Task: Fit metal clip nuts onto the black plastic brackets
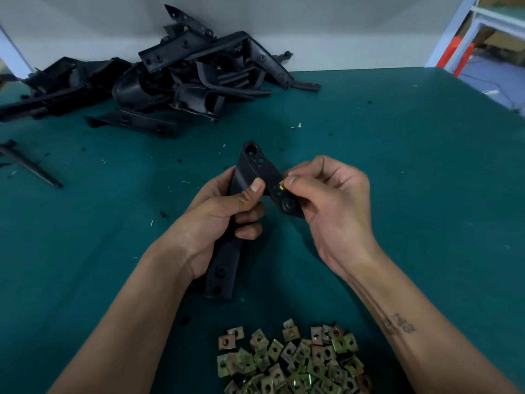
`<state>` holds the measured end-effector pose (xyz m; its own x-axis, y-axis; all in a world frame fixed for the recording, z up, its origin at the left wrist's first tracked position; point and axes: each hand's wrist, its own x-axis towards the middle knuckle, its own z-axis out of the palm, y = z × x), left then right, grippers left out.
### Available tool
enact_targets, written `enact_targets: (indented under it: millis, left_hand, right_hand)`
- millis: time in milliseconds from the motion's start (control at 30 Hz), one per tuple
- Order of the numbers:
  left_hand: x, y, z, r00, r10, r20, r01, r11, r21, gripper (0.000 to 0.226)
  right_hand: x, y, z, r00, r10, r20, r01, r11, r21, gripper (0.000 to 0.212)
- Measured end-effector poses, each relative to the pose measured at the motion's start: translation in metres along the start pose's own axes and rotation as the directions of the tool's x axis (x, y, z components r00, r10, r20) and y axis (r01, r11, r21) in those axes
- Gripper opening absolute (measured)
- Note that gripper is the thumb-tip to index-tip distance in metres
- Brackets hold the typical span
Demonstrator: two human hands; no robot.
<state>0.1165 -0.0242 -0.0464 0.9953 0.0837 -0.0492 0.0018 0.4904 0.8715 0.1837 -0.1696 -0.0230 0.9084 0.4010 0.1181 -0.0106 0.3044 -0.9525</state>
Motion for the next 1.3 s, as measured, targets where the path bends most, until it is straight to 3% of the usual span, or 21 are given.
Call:
enact_targets:
  millis: [167,300,567,800,867,933,1033,1167,1300]
  left_hand:
    - [-0.001,-0.002,0.003,1.000,0.012,-0.028,-0.012,1.000,-0.009,0.024]
    - [-0.002,-0.002,0.001,0.999,0.027,-0.034,-0.027,1.000,-0.013,0.016]
    - [0.001,0.000,-0.002,1.000,0.020,-0.011,-0.020,1.000,-0.005,0.011]
    - [0.002,0.002,0.001,0.998,-0.052,-0.029,0.049,0.993,-0.112,0.007]
    - [0.001,0.004,0.001,0.995,-0.081,-0.061,0.070,0.984,-0.162,0.015]
    - [0.004,0.002,0.003,0.990,-0.109,-0.084,0.090,0.975,-0.203,0.025]
    - [0.003,0.003,0.002,0.989,-0.104,-0.103,0.081,0.975,-0.206,0.026]
    - [0.003,0.003,0.003,0.988,-0.097,-0.124,0.072,0.979,-0.191,0.014]
    - [0.002,0.003,0.004,0.984,-0.101,-0.148,0.070,0.977,-0.202,0.016]
  right_hand:
    - [-0.001,0.003,-0.001,1.000,0.007,0.030,-0.010,0.995,0.101,0.031]
    - [-0.004,0.006,0.000,0.996,0.053,0.072,-0.062,0.990,0.130,0.024]
    - [0.001,-0.005,-0.004,0.984,0.127,0.127,-0.133,0.990,0.043,0.025]
    - [-0.013,0.003,-0.025,0.977,0.210,0.045,-0.199,0.964,-0.176,0.028]
    - [-0.028,0.003,-0.034,0.976,0.200,0.086,-0.175,0.956,-0.236,0.022]
    - [-0.047,-0.004,-0.049,0.952,0.211,0.221,-0.133,0.937,-0.323,0.013]
    - [-0.078,-0.014,-0.059,0.886,0.248,0.392,0.025,0.818,-0.575,0.007]
    - [-0.102,-0.014,-0.054,0.892,0.201,0.405,0.198,0.631,-0.750,0.024]
    - [-0.105,-0.017,-0.048,0.886,0.227,0.405,0.201,0.599,-0.775,0.028]
